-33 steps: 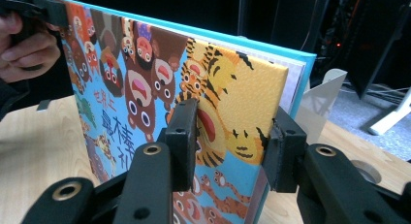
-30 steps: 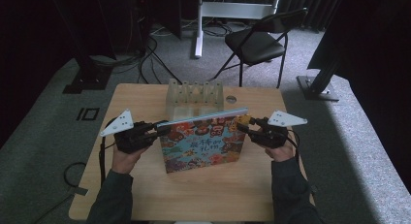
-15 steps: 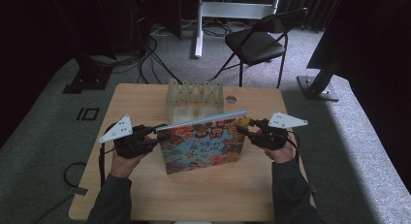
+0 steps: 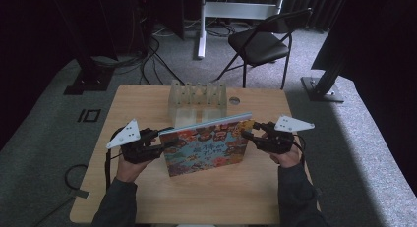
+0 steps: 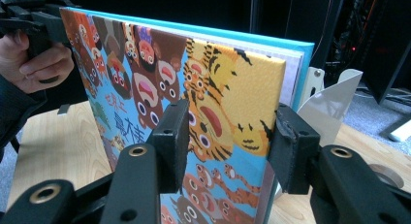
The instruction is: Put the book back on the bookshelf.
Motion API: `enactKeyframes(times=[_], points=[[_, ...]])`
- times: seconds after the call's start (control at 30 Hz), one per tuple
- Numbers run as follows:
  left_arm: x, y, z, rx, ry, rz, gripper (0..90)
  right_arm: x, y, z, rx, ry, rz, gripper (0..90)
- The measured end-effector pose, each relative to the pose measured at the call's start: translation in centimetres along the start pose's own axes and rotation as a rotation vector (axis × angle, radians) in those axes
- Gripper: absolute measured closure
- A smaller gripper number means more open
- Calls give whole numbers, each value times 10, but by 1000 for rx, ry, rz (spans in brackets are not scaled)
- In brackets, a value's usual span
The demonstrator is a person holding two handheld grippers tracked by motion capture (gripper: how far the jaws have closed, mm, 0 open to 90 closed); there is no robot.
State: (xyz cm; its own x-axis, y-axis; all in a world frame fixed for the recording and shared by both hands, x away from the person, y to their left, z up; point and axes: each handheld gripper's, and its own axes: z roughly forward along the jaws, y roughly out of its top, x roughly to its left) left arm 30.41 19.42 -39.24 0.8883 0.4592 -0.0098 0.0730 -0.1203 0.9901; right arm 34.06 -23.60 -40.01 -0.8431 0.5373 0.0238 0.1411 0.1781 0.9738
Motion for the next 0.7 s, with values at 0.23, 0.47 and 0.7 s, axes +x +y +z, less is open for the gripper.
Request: enactKeyframes(times=[0.23,0.47,0.7], points=[[-2,2,3,-25,1,7,587,0,-2,-2,-4,1,2,529],[-4,1,5,-41,1,7,586,-2,-8,-4,2,-1,19,525],[-5,-1,10,-31,-8,14,618,-6,-12,-9,1,-28,39,513]])
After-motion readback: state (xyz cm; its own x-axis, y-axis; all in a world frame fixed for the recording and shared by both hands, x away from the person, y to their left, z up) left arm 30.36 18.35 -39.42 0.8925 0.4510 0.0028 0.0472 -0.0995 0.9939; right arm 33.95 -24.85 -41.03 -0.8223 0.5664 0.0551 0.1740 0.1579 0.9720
